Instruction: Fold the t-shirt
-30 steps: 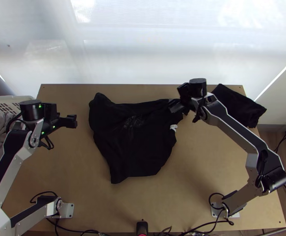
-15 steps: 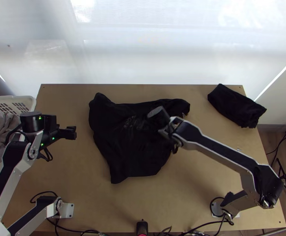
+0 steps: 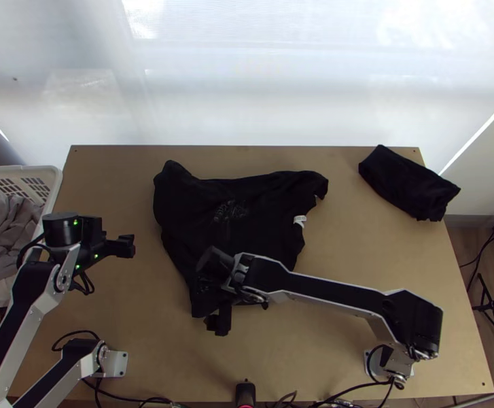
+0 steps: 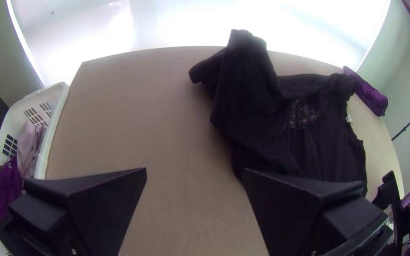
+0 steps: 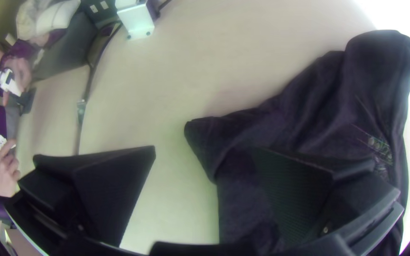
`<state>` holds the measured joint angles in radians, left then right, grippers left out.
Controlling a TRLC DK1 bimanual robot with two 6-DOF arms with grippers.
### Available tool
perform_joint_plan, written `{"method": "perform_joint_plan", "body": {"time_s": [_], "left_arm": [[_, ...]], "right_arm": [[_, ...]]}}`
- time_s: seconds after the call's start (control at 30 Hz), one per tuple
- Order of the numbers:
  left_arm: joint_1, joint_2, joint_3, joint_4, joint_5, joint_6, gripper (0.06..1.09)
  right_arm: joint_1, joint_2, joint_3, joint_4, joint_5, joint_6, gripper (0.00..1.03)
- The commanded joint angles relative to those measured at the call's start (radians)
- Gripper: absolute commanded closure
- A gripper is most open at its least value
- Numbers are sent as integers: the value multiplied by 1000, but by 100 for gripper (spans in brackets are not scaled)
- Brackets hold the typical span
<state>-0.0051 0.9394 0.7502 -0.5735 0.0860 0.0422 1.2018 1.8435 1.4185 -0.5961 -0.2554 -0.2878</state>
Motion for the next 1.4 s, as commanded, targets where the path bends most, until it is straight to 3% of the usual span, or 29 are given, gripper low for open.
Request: {"method": "perform_joint_plan", "body": {"time_s": [0.0,0.13,0.2,0.27,0.4,0.5,0.53,0.77,1.07,1.37], "left_arm": [[1,-30,-55,27,0,5,11],[1,-33,-52,34,0,5,11],[2,-36,-52,34,0,7,11],[4,-37,-55,34,0,7,11],[5,-44,-61,32,0,8,11],[5,-53,-52,26,0,13,11],[5,-57,-51,23,0,16,11],[-12,-60,-43,18,4,22,11],[-121,2,-34,40,4,13,11],[-222,131,-6,81,4,27,11]], "right_arm": [[59,100,45,2,-7,13,12],[50,138,46,9,-7,15,13],[47,152,48,16,-7,15,20],[45,163,56,22,-5,13,38],[38,188,50,50,4,-4,60],[28,189,53,64,30,-16,95],[24,184,54,64,35,-19,100],[-91,37,60,55,58,-8,100],[-361,-139,106,-57,111,-1,100],[-659,-187,137,-71,119,-37,100]]}}
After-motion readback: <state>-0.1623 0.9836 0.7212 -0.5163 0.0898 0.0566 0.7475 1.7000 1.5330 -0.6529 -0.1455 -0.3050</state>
